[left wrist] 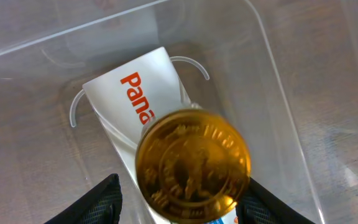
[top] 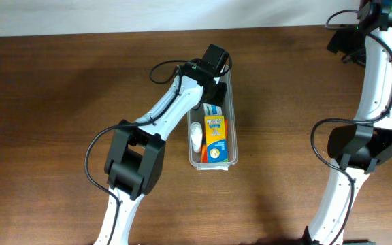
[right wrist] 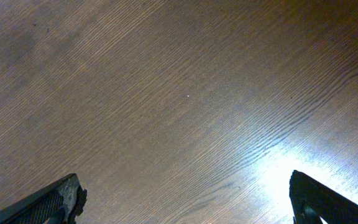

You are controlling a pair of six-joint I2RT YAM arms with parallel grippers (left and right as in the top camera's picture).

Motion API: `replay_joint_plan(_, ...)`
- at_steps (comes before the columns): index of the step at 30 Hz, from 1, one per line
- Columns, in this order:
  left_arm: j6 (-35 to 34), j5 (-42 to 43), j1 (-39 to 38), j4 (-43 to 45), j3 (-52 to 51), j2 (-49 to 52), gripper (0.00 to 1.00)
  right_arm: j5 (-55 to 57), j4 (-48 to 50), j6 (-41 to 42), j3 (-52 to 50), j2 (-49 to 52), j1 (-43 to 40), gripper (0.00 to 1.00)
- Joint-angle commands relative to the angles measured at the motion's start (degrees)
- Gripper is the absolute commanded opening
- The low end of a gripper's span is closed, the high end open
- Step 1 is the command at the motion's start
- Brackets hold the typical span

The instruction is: Pack container

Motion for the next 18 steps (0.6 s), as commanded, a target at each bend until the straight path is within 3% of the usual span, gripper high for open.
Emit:
replay_joint_plan(1,0.2,-0.2,-0.1,0.0,0.7,0.5,0.59,0.9,0.0,0.3,1.0,0.5,0.0,0.98)
replay_joint_plan(10,0.2,-0.2,-0.1,0.1,5.5,0.5,0.64,0.9,0.0,0.3,1.0,0.5,0.0,0.98)
replay_joint_plan(18,1.5,-0.4,1.3,-11.2,27.4,0.5,0.77,0.9,0.0,0.3,1.0,0.5,0.0,0.98)
